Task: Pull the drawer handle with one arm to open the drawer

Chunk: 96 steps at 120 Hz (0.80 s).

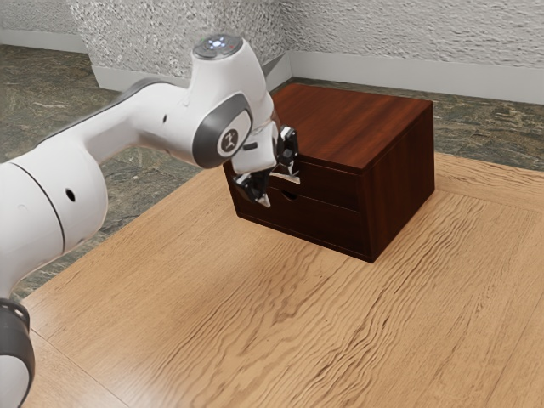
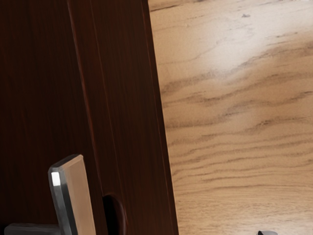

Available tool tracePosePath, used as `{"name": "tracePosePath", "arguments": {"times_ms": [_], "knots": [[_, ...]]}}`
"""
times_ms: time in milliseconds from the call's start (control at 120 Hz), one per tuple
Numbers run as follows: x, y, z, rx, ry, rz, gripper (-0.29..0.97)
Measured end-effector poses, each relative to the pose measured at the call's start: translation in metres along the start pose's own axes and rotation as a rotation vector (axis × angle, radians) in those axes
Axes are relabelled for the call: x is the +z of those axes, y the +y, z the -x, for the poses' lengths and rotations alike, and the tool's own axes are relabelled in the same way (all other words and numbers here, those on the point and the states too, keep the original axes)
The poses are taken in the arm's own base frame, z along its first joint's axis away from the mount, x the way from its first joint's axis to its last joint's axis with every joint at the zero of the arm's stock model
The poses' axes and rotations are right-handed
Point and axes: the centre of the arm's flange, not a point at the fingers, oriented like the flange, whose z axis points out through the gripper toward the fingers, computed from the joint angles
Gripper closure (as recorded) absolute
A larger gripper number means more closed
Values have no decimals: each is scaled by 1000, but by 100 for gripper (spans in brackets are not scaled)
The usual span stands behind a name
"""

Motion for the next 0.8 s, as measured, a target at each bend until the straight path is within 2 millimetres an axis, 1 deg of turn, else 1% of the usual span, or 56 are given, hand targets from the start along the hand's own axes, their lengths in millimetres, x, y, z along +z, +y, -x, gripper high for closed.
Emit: {"name": "tracePosePath", "arguments": {"times_ms": [83,142,167,267,317,383,433,492,667,750,800], "knots": [[1,0,-2,-7,-1,0,11],[5,1,-3,-11,0,5,-2],[6,2,-3,-12,0,7,-6],[6,5,-3,-13,1,10,-8],[6,5,-3,-13,1,8,-6],[2,6,-3,-13,0,1,8],[1,6,-3,-15,0,0,12],[0,7,-3,-17,0,-4,19],[-2,11,-3,-22,1,-9,17],[0,13,-3,-24,3,-8,11],[-3,16,-3,-25,4,-11,15]]}}
